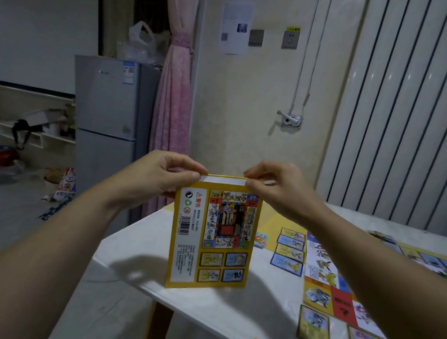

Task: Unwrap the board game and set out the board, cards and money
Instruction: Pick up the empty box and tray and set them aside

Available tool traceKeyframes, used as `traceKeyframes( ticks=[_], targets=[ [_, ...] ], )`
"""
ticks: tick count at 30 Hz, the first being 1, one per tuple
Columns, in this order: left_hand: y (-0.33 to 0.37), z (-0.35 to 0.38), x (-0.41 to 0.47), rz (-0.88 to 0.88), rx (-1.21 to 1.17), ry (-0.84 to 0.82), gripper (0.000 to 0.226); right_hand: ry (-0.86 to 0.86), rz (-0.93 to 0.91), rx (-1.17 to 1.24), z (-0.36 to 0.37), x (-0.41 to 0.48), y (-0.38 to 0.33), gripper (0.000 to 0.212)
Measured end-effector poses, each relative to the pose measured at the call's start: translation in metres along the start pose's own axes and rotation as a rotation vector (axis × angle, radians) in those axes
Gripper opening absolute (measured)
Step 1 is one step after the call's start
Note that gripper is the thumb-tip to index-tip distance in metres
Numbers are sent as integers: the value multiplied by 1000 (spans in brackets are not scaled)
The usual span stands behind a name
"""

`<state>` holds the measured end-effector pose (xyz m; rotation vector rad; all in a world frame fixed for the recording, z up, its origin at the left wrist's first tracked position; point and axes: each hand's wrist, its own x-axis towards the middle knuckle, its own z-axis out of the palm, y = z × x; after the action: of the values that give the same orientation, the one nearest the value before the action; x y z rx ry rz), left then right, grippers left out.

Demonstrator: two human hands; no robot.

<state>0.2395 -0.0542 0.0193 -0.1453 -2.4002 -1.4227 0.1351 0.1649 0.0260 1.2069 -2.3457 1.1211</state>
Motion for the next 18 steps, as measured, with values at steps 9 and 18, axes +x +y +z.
traceKeyframes(
  ticks=[9,18],
  targets=[
    [-20,32,-13,271,118,349,18,175,-276,-156,18,-18,21,28],
    [-38,48,-7,388,177,440,19,296,-221,-65,36,-23,24,33]
  ],
)
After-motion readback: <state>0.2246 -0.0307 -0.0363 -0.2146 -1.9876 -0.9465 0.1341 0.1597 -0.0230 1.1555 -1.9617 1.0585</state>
